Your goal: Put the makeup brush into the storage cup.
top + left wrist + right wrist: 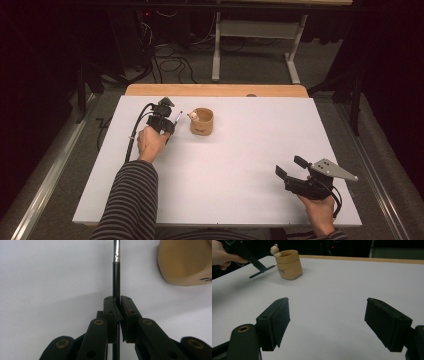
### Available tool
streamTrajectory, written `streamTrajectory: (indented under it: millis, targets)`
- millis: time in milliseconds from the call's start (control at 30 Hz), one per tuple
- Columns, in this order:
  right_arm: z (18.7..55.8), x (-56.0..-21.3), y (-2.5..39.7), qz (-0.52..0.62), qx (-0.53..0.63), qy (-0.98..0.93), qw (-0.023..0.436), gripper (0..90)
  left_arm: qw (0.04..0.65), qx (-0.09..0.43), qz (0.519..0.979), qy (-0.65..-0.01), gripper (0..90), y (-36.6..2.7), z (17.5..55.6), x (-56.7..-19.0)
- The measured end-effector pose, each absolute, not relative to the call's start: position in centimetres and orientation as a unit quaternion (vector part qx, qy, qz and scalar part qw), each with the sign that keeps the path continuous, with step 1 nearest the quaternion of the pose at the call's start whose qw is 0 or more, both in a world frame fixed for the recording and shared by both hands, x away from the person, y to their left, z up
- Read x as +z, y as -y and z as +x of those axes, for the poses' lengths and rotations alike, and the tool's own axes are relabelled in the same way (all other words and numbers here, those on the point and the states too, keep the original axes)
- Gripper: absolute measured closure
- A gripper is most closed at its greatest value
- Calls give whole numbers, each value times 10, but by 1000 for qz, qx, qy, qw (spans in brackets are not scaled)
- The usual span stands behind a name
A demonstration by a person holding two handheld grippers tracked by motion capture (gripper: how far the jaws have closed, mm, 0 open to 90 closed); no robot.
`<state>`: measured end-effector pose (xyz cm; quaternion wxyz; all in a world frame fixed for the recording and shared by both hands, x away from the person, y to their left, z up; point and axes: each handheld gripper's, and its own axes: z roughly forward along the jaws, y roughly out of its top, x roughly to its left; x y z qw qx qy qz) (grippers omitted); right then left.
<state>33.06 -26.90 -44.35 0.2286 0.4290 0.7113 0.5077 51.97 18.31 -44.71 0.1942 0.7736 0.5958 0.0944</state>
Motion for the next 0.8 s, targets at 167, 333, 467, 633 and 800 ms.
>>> streamTrajectory:
  millis: [167,333,467,633,800]
  targets:
    - [331,-444,269,429,507,-711,229,217,204,95,771,-596,840,-189,515,-445]
    - [331,-444,269,430,507,-711,229,217,214,96,771,-592,839,-193,511,-442]
    - [331,-444,269,431,507,-711,227,217,228,99,773,-583,839,-197,503,-438]
    - [331,-444,269,430,507,-711,228,218,242,100,772,-579,839,-205,494,-435]
    - [331,-444,269,431,507,-711,227,217,258,102,772,-571,839,-210,487,-429]
